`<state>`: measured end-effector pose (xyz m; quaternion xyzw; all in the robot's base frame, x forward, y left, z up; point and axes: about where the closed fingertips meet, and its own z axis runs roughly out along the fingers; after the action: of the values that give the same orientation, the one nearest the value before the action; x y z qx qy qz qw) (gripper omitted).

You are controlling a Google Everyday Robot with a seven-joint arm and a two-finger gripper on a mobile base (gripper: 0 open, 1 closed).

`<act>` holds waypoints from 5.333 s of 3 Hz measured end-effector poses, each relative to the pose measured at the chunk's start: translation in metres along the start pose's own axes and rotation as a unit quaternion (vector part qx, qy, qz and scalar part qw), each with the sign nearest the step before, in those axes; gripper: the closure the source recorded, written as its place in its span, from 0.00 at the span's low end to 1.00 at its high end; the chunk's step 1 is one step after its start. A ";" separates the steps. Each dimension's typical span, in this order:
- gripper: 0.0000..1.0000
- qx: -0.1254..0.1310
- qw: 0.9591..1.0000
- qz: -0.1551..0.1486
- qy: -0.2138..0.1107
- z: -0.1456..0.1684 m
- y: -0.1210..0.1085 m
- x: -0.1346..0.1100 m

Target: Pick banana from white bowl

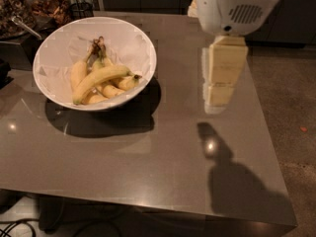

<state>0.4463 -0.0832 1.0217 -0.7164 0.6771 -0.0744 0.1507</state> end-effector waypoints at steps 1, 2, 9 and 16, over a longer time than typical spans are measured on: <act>0.00 -0.017 0.999 -0.045 0.002 0.020 -0.021 -0.041; 0.00 -0.022 0.996 -0.084 0.007 0.041 -0.049 -0.080; 0.26 -0.080 0.986 -0.141 -0.045 0.143 -0.132 -0.187; 1.00 -0.123 0.985 -0.106 -0.052 0.215 -0.132 -0.194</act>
Offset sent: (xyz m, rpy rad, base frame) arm 0.0668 0.1109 -0.0411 -0.2186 0.1756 0.2378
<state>0.6244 0.1387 0.8795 -0.8001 0.5926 0.0311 0.0875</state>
